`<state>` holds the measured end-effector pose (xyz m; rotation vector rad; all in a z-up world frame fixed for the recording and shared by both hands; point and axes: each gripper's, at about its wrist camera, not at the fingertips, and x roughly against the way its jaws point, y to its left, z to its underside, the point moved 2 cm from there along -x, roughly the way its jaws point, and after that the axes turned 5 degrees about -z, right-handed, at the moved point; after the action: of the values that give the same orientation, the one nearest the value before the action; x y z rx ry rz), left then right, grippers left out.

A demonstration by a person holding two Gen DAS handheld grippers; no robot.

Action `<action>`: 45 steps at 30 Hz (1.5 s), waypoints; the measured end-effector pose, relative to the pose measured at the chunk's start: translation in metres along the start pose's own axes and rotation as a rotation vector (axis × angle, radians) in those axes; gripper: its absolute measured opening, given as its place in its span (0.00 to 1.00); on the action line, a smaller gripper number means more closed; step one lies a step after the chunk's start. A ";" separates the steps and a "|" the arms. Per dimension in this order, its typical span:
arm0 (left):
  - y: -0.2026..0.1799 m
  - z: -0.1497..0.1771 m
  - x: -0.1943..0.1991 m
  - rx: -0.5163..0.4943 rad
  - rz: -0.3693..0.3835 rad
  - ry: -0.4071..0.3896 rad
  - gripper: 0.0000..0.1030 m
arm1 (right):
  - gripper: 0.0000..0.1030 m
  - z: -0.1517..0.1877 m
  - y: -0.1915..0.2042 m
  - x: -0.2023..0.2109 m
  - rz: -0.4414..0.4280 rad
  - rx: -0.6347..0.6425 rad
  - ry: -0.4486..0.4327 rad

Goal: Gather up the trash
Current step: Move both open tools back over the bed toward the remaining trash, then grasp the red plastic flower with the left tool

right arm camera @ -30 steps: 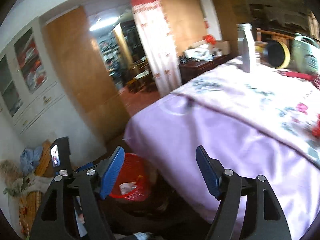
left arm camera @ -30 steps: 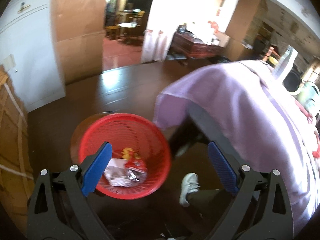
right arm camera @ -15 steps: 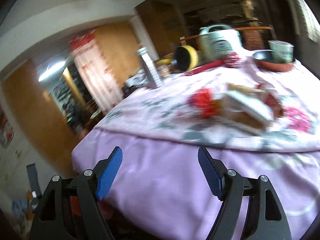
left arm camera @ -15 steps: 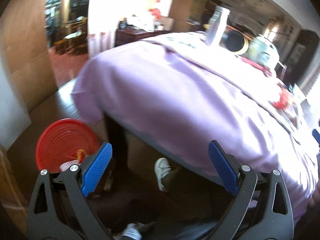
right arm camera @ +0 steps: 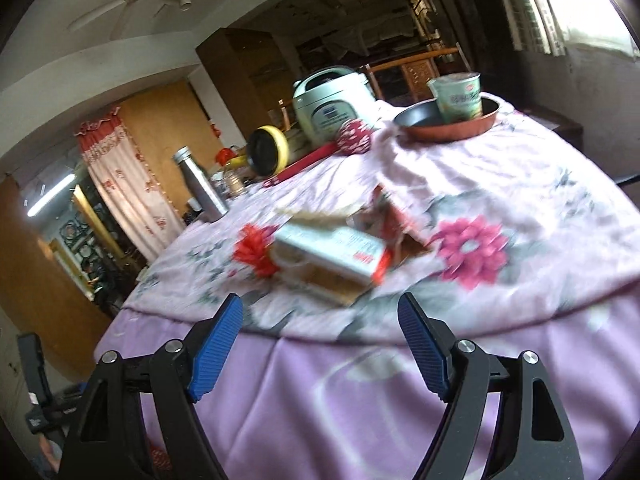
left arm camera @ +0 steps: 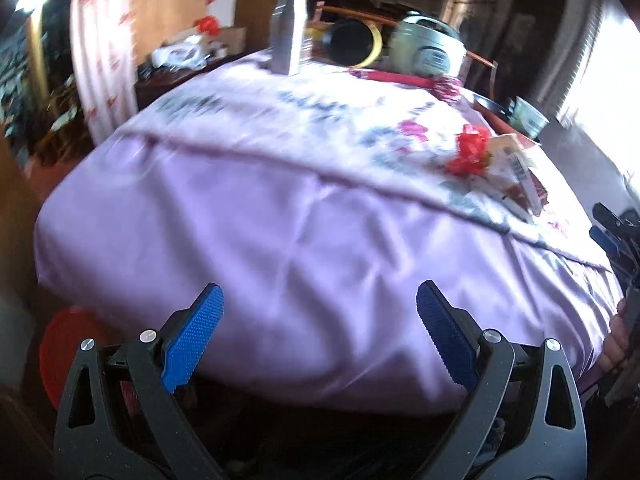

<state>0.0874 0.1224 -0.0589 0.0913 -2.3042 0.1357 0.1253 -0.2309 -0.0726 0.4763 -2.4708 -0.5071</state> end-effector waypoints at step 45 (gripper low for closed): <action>-0.121 -0.135 -0.118 -0.051 0.092 -0.076 0.30 | 0.90 -0.012 -0.037 -0.037 -0.002 -0.056 0.106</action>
<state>0.2791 0.0224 -0.0477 -0.0358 -2.3864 0.1219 0.1688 -0.2495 -0.0971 0.4712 -2.3489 -0.5373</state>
